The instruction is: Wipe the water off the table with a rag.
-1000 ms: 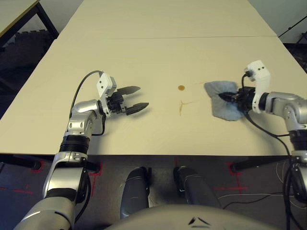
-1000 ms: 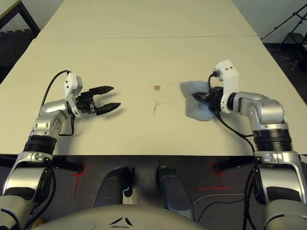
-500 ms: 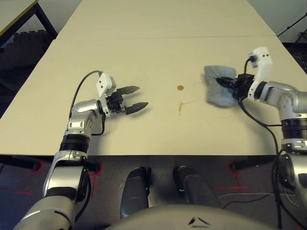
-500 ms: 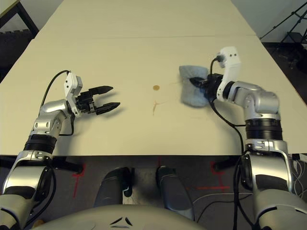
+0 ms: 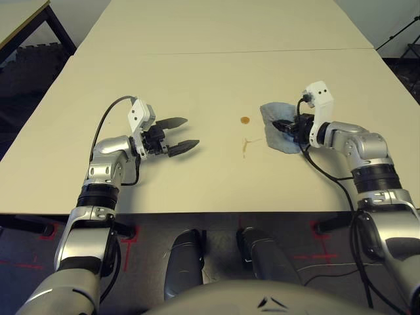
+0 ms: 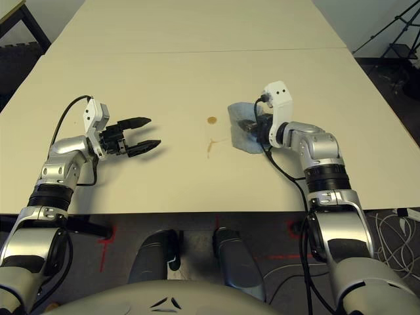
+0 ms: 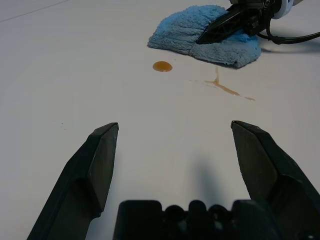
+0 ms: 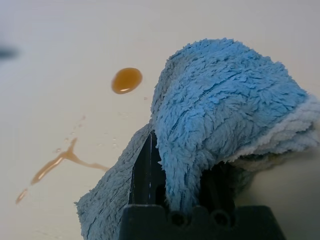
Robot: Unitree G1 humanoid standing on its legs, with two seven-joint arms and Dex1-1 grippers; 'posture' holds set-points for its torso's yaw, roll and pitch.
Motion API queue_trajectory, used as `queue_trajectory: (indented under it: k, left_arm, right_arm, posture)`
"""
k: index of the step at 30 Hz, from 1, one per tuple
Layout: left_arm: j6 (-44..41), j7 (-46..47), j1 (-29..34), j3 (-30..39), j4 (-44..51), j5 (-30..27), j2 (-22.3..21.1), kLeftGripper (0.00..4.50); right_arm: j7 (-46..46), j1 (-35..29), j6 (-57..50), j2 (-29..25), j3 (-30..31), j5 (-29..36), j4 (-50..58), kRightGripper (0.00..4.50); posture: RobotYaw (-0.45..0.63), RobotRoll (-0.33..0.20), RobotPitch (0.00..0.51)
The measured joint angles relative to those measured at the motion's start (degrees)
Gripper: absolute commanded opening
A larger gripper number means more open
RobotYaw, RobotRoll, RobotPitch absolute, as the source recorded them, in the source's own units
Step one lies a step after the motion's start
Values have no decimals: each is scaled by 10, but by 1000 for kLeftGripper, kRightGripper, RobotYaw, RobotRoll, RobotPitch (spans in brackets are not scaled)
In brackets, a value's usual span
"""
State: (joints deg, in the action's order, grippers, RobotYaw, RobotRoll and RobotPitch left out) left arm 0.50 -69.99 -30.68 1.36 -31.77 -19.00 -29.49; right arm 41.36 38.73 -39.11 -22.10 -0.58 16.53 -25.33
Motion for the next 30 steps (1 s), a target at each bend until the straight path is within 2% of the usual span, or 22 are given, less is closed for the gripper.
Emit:
queue_trajectory:
  k: [6,17,25,30]
  left_arm:
    - [-2,0,0,0,16,0,0,4500]
    - [-9,0,5,0,20,0,0,4500]
    - [-20,-6,19,0,40,-1,-2,4500]
    - [-22,-6,19,0,41,-1,-2,4500]
  right_arm:
    - [7,2,-8,27,14,-2,8,165]
    - [12,-34,-52,102,74,-2,107,163]
    - [15,-35,-63,111,88,-2,120,163]
    - [20,-19,-54,95,86,-2,96,162]
  posture:
    - [-188,0,130]
    - [-181,0,131]
    - [-179,0,134]
    - [-182,0,128]
